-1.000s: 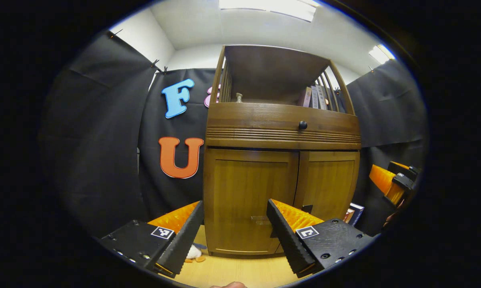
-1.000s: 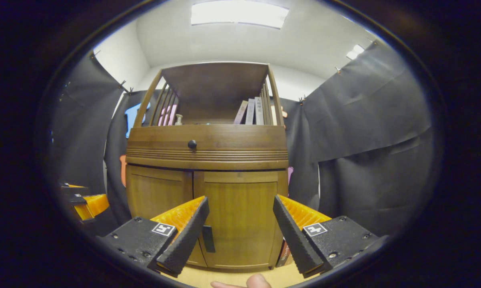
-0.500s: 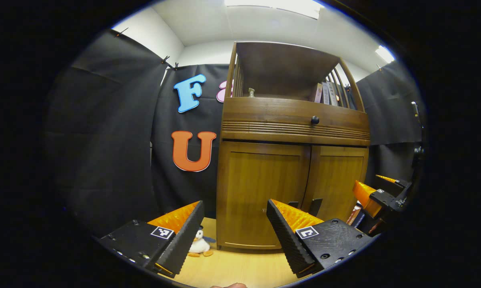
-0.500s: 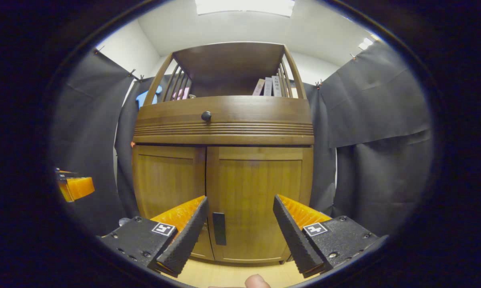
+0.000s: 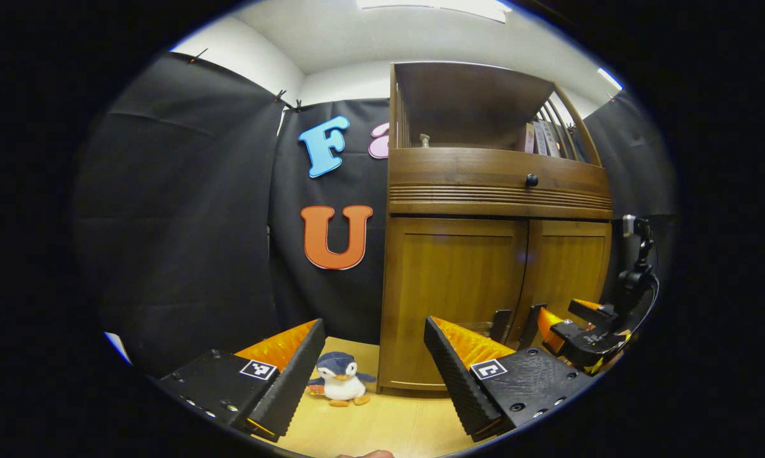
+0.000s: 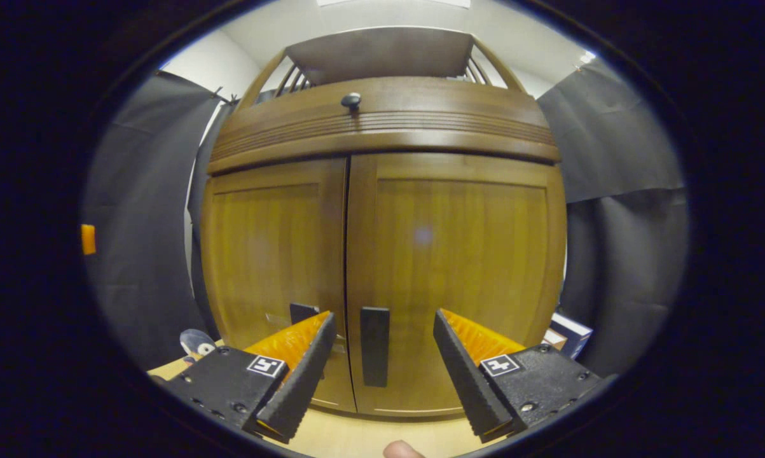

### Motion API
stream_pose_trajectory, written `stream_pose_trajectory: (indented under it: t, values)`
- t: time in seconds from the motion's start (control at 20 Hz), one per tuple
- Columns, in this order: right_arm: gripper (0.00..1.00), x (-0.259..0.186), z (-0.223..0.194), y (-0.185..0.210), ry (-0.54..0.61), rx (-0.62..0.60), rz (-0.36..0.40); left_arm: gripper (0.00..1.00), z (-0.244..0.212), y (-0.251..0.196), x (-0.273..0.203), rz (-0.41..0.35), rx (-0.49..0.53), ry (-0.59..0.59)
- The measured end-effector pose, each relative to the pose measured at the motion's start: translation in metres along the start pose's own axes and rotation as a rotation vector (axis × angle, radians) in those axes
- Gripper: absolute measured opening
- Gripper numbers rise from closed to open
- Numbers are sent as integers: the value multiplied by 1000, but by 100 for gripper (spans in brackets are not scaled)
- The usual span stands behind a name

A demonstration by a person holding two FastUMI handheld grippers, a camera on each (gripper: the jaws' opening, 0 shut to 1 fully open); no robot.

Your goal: Open the right door of the double-door shoe cabinet with the right hand, and open the left door with the left hand.

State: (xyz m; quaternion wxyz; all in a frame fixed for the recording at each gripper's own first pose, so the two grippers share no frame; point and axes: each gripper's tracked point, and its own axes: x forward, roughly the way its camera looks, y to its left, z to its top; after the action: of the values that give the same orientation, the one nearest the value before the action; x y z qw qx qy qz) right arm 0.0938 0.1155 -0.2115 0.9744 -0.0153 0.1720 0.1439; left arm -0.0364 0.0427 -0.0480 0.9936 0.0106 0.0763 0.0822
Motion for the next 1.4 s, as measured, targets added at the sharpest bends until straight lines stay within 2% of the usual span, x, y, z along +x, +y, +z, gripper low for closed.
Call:
stream_pose_trajectory:
  t: [0.2,0.45,0.5,0.8,1.0,1.4]
  values:
    - [88,29,-31,1,91,13,9,95,-4,11,6,30,-9,11]
    - [65,45,-41,-1,117,-2,-15,95,-6,10,14,30,0,7]
    - [64,47,-42,0,119,-8,-15,95,-5,10,13,26,0,7]
    - [39,53,-47,8,131,-56,-47,95,-3,2,13,1,7,4]
    - [35,52,-47,8,162,-8,-31,95,-5,-6,8,9,19,12]
    - [30,44,-42,8,202,10,4,95,-6,-16,-7,-16,9,14]
